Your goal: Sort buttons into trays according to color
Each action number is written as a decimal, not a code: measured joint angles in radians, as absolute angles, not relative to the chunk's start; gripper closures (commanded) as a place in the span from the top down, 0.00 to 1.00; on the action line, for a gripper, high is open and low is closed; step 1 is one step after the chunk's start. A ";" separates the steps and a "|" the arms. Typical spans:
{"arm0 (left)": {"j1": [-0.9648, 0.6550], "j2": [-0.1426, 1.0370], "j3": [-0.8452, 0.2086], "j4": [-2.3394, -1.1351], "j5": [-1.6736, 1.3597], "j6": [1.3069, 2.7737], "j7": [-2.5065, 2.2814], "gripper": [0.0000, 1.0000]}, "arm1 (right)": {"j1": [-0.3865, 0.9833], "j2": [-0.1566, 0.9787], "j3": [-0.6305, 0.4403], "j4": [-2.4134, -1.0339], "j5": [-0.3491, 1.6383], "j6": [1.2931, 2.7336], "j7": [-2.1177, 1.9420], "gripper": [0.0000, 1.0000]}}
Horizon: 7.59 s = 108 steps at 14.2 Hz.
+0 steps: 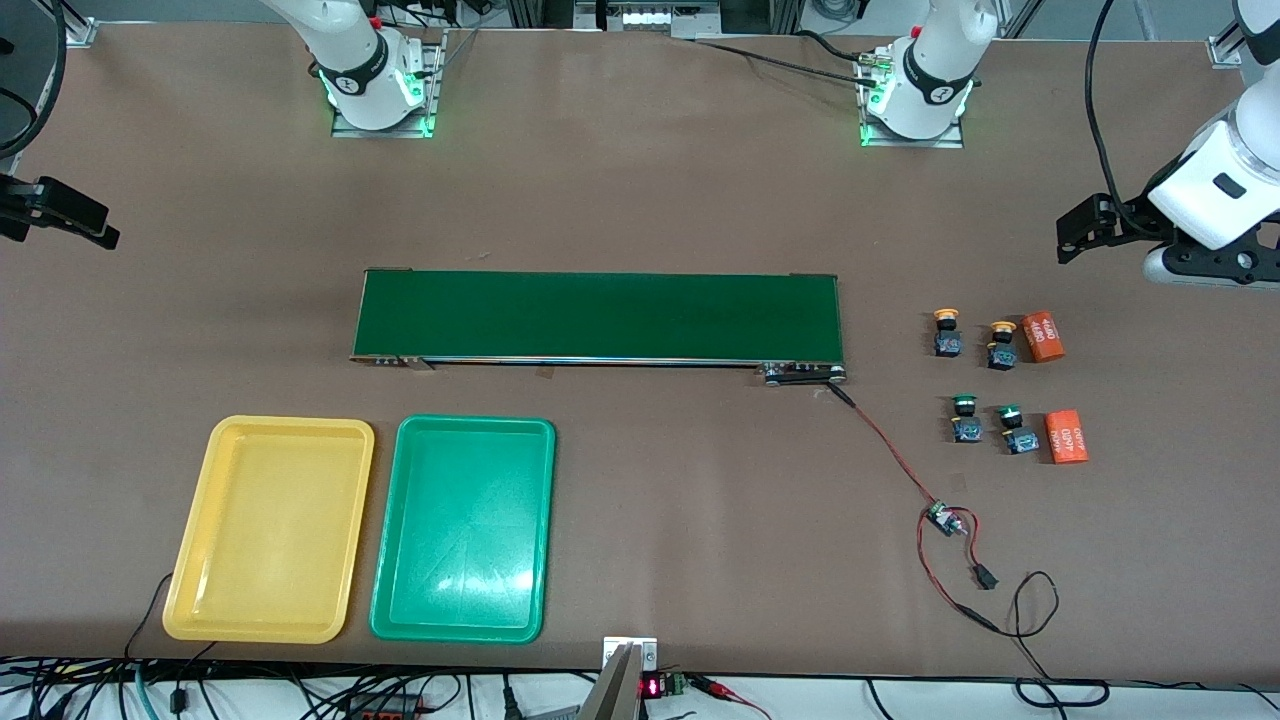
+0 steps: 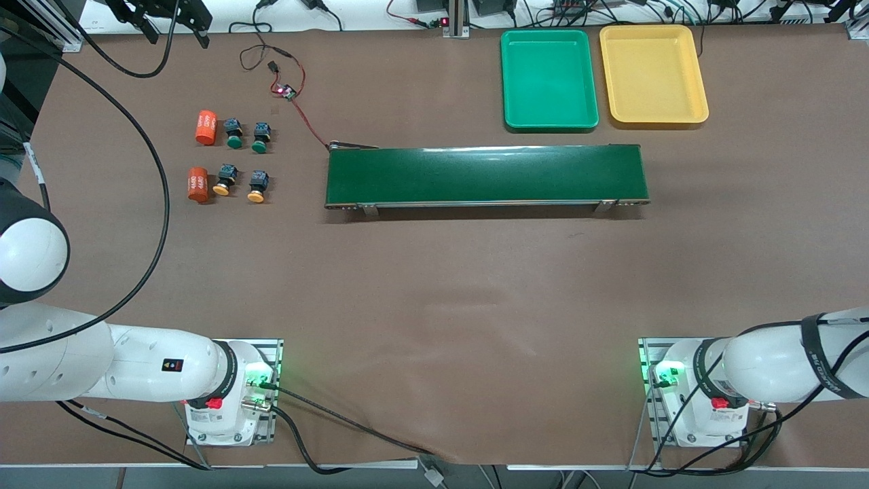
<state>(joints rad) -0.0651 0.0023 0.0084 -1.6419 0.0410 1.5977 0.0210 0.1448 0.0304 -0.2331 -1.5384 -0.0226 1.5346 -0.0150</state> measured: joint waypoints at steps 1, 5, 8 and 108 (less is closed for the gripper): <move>-0.065 0.002 0.008 -1.642 0.041 1.598 0.021 1.00 | 0.145 0.030 -0.233 -1.538 -0.023 1.535 -0.015 1.00; -0.065 0.007 0.008 -1.642 0.041 1.598 0.021 1.00 | 0.145 0.030 -0.233 -1.538 -0.023 1.535 -0.016 1.00; -0.065 0.009 0.008 -1.642 0.041 1.598 0.021 1.00 | 0.145 0.030 -0.233 -1.538 -0.023 1.536 -0.016 1.00; 0.511 0.728 -0.582 -1.662 0.436 2.081 0.062 1.00 | 0.183 0.031 -0.233 -1.545 -0.057 1.598 -0.024 1.00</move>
<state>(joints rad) 0.5108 0.7279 -0.5822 -1.6616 0.4359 2.0805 0.0623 0.1827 0.0306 -0.2327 -1.5452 -0.0570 1.5983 -0.0244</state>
